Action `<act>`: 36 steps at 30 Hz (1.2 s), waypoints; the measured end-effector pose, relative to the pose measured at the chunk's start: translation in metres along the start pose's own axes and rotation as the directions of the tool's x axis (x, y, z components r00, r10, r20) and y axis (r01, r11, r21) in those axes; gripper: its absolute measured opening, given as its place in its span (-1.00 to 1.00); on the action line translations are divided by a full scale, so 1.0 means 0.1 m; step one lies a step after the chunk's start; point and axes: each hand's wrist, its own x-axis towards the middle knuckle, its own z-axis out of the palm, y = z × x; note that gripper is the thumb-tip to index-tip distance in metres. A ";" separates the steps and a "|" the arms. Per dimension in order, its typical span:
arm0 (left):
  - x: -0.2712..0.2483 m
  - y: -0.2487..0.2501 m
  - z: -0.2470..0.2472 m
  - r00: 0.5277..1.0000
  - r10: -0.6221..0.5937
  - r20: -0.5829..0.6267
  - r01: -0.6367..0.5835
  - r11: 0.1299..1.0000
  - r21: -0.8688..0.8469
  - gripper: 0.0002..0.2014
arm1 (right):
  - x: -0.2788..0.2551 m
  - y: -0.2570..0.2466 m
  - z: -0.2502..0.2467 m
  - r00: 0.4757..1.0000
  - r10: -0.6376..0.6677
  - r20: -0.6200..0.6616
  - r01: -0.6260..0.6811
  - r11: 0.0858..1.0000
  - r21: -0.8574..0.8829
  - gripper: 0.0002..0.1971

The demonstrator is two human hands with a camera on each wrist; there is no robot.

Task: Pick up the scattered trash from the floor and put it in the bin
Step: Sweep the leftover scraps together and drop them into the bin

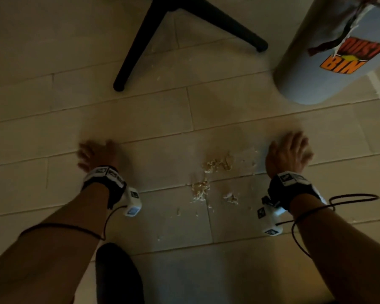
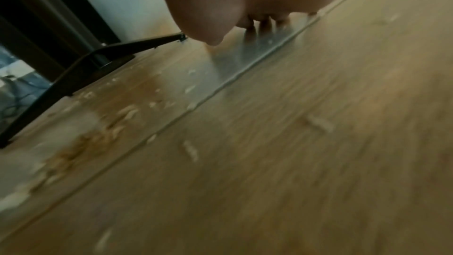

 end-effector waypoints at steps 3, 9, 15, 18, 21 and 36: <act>-0.38 0.28 0.34 0.940 0.339 0.027 -0.340 0.934 0.112 -0.27 | -0.16 -0.22 0.19 0.978 -0.206 0.035 0.207 0.976 -0.061 -0.38; -1.71 0.67 0.85 0.497 0.783 0.375 -0.867 0.463 0.184 -0.22 | -0.58 -0.61 0.39 0.781 -0.563 0.270 0.605 0.789 -0.107 -0.36; -1.69 0.67 0.72 0.426 0.870 0.249 -0.872 0.468 -0.144 -0.40 | -0.52 -0.51 0.21 0.850 -0.514 0.117 0.514 0.857 0.030 -0.39; -1.21 0.96 0.58 0.576 0.795 0.192 -0.798 0.597 -0.080 -0.36 | -0.33 -0.56 0.07 0.907 -0.407 0.105 0.409 0.912 0.004 -0.45; -0.68 1.38 0.41 0.692 0.689 0.214 -0.699 0.714 -0.038 -0.34 | -0.12 -0.64 -0.04 0.931 -0.336 0.141 0.342 0.940 -0.018 -0.39; 0.30 2.46 0.39 0.876 0.455 0.157 -0.480 0.851 0.213 -0.11 | 0.18 -0.80 0.16 0.953 -0.271 0.136 0.286 0.952 -0.110 -0.34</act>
